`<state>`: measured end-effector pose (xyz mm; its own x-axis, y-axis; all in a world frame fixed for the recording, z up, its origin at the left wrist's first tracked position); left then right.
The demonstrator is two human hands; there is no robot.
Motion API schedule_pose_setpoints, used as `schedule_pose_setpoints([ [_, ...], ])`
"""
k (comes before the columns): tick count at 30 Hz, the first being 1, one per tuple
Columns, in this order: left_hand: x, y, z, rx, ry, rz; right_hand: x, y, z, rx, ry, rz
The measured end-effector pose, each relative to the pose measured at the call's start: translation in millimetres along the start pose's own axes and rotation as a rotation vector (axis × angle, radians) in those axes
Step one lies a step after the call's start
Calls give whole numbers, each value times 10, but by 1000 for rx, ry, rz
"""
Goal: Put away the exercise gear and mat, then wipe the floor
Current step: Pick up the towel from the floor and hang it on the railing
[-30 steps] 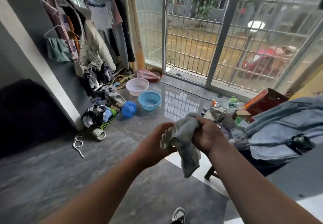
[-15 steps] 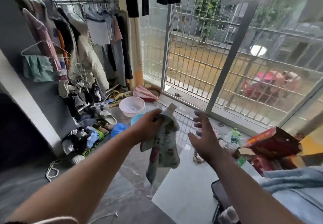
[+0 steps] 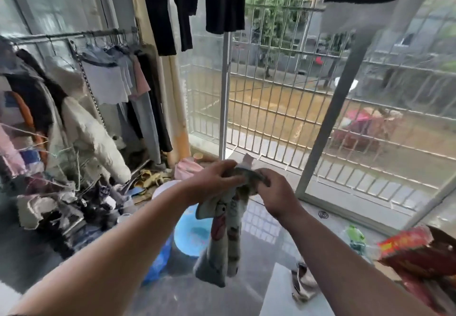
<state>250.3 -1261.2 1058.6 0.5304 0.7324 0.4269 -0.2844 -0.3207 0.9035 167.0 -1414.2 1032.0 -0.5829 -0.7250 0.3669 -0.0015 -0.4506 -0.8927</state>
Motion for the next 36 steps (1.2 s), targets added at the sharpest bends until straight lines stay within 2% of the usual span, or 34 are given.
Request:
schedule_pose_setpoints([
  [5, 286, 25, 1354, -140, -104, 281, 21, 164, 1289, -64, 195, -18],
  [11, 307, -141, 2939, -284, -4, 493, 333, 630, 2735, -7, 211, -184],
  [15, 227, -131, 4001, -279, 62, 368, 710, 1025, 3666, 36, 240, -179],
  [18, 103, -34, 4783, -264, 102, 234, 950, 1219, 4348, 84, 185, -77],
  [23, -50, 66, 6006, -258, 132, 150, 1107, 1595, 5608, 139, 134, -280],
  [32, 111, -207, 8270, -137, 134, -1, 999, 2272, 7654, -119, 167, -121],
  [36, 219, -267, 9299, -153, 54, -82, 853, 2394, 8507, -142, 185, 13],
])
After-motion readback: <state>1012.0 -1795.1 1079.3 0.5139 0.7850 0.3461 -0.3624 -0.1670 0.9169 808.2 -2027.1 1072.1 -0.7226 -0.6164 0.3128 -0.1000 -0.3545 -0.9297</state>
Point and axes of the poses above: each hand's wrist, its own z-axis towards the middle knuckle, its own x-axis out of the back of the hand, y = z × x, the point moved 3 cm from there along z, towards the middle knuckle, and after that the axes turned 11 degrees about y, right-handed, at the moved point
